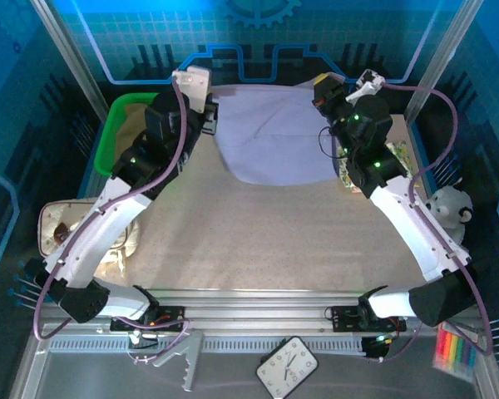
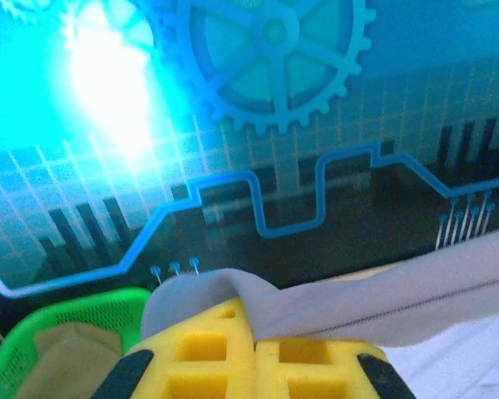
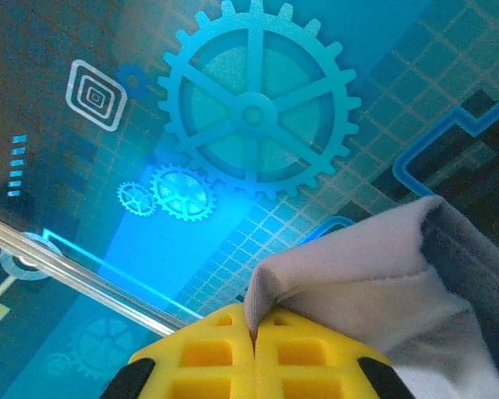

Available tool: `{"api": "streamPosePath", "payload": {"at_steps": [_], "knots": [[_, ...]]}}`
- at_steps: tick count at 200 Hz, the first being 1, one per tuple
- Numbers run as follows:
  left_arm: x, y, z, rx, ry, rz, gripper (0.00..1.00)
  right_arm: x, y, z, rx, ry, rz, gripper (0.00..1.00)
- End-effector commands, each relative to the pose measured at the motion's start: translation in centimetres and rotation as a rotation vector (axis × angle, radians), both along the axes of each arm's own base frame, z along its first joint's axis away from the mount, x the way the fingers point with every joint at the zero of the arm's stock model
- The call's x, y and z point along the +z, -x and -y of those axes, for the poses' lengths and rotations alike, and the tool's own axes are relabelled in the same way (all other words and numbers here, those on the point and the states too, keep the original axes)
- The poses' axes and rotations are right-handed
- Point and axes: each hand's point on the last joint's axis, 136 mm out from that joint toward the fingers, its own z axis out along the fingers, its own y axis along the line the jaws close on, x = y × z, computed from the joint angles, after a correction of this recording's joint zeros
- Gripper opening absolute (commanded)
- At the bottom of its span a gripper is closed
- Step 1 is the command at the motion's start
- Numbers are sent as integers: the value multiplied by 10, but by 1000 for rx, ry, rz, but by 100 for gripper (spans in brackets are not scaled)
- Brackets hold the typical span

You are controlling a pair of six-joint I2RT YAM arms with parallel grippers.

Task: Fold and stack the skirts

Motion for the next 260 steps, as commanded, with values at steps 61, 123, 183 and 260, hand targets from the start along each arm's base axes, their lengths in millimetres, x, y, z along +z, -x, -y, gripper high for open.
{"api": "streamPosePath", "payload": {"at_steps": [61, 123, 183, 260], "knots": [[13, -62, -22, 76, -102, -26, 0, 32, -18, 17, -27, -2, 110, 0], [46, -171, -56, 192, -119, 164, 0, 31, -128, 19, -14, 3, 157, 0], [80, -173, -59, 190, -301, 297, 0, 34, -158, -3, 165, 61, 157, 0], [-202, -85, -40, 262, -481, -67, 0, -229, -51, -27, 326, 229, -366, 0]]}}
